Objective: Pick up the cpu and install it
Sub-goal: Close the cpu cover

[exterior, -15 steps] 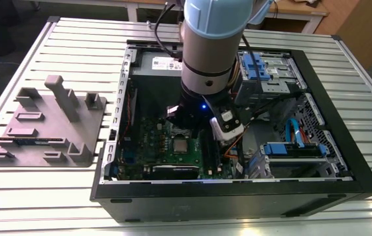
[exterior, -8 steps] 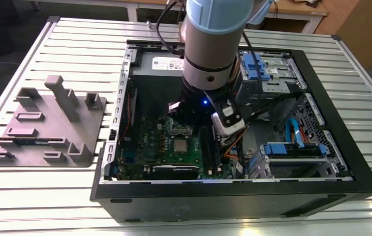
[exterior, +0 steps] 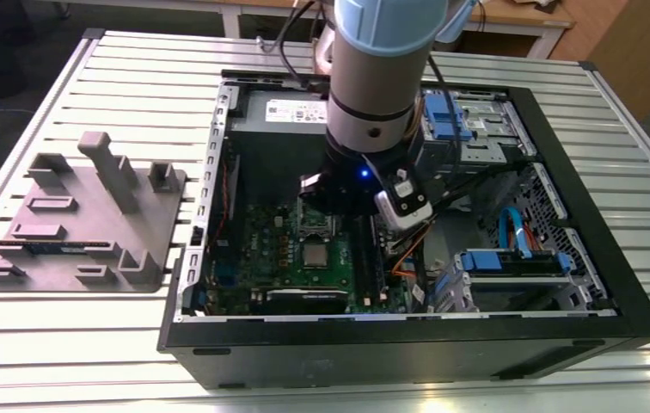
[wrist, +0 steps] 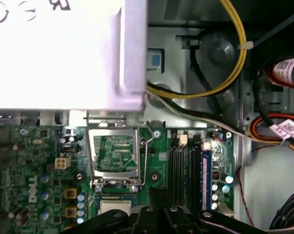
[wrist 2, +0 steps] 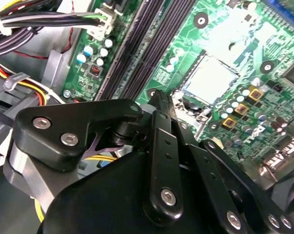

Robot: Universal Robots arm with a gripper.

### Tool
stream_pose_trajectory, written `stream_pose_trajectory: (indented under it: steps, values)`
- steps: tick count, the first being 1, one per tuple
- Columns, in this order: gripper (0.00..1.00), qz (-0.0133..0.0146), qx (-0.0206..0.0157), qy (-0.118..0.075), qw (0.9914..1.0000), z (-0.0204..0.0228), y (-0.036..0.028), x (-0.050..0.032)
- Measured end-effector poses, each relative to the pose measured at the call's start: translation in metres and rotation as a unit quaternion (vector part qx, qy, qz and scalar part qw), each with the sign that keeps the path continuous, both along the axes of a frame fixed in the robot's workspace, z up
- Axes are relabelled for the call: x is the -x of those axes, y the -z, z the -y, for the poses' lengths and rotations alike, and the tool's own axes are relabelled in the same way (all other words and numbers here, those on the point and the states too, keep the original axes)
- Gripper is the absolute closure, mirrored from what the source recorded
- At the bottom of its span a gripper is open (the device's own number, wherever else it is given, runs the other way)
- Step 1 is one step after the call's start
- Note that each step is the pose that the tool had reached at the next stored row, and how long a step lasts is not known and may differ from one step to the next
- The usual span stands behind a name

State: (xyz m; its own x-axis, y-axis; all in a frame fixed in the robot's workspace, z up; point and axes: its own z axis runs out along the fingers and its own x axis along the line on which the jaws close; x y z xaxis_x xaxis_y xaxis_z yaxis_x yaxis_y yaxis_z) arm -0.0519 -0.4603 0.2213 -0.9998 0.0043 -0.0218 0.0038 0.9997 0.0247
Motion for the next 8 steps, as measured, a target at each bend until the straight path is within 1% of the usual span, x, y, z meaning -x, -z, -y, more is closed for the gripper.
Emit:
stream_pose_trajectory:
  steps: [2,6,8]
  values:
    - [0.9,0.0,0.0,0.0,1.0,-0.0018,0.0005,-0.0009]
    - [0.9,0.0,0.0,0.0,1.0,-0.0033,0.0015,-0.0021]
    - [0.9,0.0,0.0,0.0,1.0,-0.0033,0.0016,-0.0021]
